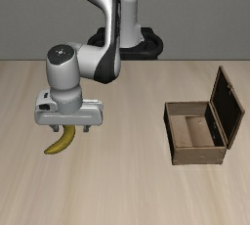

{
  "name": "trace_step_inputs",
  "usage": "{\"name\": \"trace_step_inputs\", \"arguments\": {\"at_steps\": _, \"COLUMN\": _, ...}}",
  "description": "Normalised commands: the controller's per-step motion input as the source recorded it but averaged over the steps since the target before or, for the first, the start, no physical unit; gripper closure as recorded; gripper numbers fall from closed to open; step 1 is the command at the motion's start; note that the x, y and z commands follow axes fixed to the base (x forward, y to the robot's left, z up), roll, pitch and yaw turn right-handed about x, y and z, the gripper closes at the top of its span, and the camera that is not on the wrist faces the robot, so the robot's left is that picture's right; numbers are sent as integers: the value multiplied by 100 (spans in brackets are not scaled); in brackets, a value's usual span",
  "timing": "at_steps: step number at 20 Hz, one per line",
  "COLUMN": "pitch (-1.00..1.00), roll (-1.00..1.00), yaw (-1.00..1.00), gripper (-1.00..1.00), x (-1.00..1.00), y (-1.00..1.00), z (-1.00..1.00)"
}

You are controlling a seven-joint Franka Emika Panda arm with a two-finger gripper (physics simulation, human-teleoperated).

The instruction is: Pick up the banana and place it in the box

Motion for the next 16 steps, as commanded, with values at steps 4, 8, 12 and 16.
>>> {"name": "trace_step_inputs", "arguments": {"at_steps": 4, "pitch": 0, "roll": 0, "yaw": 0, "gripper": -100, "x": 0, "y": 0, "z": -100}}
{"name": "trace_step_inputs", "arguments": {"at_steps": 8, "pitch": 0, "roll": 0, "yaw": 0, "gripper": 100, "x": 0, "y": 0, "z": 0}}
{"name": "trace_step_inputs", "arguments": {"at_steps": 12, "pitch": 0, "roll": 0, "yaw": 0, "gripper": 100, "x": 0, "y": 0, "z": 0}}
{"name": "trace_step_inputs", "arguments": {"at_steps": 16, "pitch": 0, "roll": 0, "yaw": 0, "gripper": 100, "x": 0, "y": 0, "z": 75}}
